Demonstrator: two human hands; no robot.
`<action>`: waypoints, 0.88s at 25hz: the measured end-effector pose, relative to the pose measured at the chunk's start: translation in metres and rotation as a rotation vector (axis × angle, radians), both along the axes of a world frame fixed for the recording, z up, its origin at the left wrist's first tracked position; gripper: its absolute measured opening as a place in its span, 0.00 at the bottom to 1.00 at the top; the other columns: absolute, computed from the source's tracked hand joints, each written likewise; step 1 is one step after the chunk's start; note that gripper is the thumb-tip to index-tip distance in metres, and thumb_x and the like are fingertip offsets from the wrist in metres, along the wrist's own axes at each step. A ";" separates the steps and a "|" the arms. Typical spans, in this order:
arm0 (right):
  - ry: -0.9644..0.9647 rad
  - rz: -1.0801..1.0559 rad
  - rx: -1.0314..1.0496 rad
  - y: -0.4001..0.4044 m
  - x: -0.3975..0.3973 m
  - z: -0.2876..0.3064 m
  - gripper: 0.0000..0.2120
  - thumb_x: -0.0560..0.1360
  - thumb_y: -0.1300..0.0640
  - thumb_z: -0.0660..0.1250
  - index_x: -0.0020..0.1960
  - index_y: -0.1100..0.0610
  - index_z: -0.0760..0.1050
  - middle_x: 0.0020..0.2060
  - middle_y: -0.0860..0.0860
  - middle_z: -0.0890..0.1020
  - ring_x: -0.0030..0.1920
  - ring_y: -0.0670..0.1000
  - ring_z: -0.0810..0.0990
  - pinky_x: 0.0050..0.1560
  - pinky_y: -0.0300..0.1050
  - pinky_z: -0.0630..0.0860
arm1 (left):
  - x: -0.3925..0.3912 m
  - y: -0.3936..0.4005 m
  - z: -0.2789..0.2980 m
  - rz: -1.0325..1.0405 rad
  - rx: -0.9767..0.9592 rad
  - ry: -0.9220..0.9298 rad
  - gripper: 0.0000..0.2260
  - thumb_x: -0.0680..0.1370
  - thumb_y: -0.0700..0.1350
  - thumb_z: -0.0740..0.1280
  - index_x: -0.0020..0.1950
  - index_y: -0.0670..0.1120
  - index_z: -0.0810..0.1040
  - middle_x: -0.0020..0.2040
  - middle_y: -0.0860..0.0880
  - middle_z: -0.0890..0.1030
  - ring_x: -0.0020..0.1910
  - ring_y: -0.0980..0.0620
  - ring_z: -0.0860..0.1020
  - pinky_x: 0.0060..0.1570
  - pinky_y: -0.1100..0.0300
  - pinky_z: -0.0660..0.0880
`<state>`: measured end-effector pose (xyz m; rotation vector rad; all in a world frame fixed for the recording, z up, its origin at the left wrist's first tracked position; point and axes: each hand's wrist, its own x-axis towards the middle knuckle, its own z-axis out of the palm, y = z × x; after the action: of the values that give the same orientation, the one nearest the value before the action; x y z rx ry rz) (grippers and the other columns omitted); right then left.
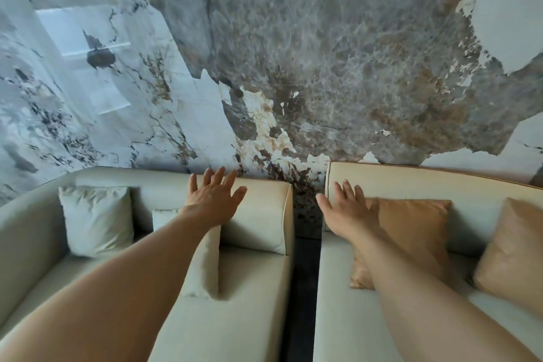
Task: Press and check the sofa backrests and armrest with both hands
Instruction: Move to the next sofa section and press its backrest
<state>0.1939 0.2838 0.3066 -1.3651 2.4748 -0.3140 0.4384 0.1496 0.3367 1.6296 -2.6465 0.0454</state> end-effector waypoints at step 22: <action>0.224 -0.121 0.131 -0.238 0.280 -0.034 0.33 0.78 0.35 0.41 0.79 0.48 0.43 0.79 0.47 0.41 0.78 0.50 0.40 0.73 0.61 0.37 | 0.260 -0.274 -0.069 -0.167 0.094 0.082 0.29 0.80 0.63 0.43 0.78 0.53 0.47 0.80 0.48 0.46 0.78 0.45 0.42 0.72 0.42 0.37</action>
<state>0.4741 0.0462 0.2727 -1.2608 2.7121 -0.0246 0.6983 -0.1241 0.2676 1.3942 -2.7491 -0.1491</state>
